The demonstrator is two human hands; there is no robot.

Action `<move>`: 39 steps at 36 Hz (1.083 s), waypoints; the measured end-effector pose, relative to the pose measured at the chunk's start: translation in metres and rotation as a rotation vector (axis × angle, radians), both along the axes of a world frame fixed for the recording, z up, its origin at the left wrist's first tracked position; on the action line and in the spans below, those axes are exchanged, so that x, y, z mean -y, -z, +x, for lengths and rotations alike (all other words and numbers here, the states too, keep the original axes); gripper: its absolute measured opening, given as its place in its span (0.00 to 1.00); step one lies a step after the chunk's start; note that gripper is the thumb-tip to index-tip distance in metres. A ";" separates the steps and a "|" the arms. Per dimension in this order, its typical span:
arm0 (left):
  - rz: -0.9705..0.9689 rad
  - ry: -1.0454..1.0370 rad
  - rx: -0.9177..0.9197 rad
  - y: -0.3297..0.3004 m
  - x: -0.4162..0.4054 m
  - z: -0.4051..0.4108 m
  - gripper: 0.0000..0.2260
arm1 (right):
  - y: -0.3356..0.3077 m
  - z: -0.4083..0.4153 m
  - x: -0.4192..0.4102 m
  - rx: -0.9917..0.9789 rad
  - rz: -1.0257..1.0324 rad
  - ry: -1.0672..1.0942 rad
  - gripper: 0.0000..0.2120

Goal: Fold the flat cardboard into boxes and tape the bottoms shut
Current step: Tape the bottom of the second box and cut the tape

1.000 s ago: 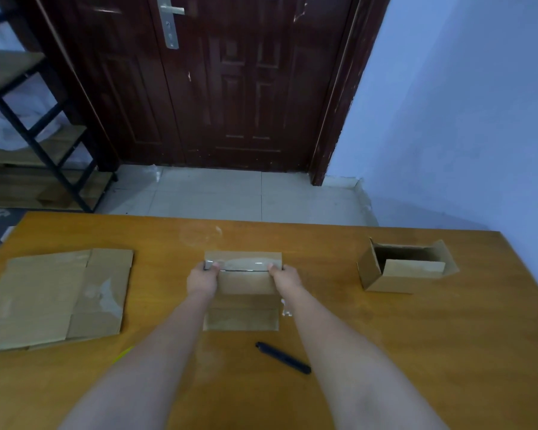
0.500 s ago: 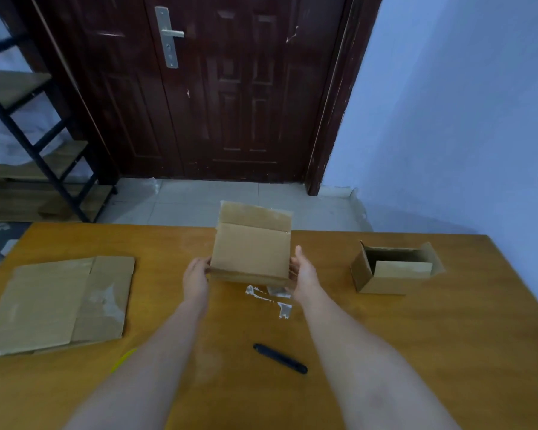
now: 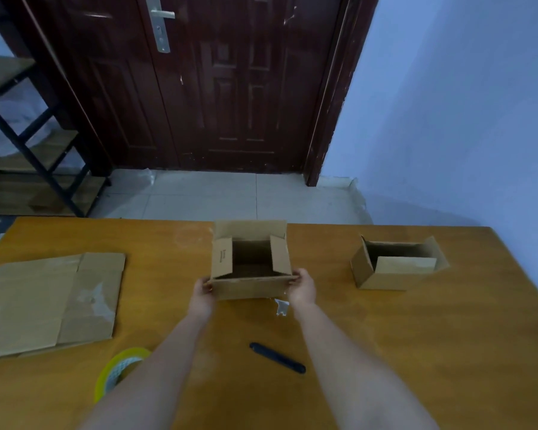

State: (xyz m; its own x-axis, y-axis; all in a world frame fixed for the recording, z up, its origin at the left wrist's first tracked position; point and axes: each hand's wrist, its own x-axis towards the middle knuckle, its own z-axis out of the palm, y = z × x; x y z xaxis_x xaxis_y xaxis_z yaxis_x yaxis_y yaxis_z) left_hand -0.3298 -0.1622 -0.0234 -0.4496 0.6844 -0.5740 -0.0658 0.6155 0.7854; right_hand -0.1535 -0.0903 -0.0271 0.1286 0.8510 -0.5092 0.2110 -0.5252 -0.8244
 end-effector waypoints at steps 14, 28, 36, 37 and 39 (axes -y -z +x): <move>-0.168 0.242 0.012 -0.003 -0.019 -0.009 0.31 | -0.019 -0.006 0.011 0.032 -0.227 -0.143 0.27; -0.186 0.308 -0.260 -0.032 0.004 -0.070 0.25 | -0.017 -0.003 0.058 0.763 -0.188 -0.701 0.12; -0.221 0.410 -0.433 -0.017 0.035 -0.092 0.23 | 0.019 -0.005 0.109 1.032 -0.174 -0.963 0.15; -0.221 0.414 -0.438 -0.015 0.040 -0.094 0.23 | 0.022 -0.004 0.113 1.063 -0.146 -0.957 0.16; -0.227 0.416 -0.444 -0.012 0.048 -0.098 0.23 | 0.027 -0.001 0.119 1.105 -0.125 -0.968 0.17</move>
State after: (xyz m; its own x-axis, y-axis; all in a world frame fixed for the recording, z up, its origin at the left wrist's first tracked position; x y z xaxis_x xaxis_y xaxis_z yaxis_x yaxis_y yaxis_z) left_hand -0.4279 -0.2098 -0.0110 -0.4008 0.7362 -0.5453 0.5153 0.6733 0.5302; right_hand -0.1550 -0.2096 -0.0539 -0.0885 0.7890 -0.6080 0.9913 0.1295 0.0237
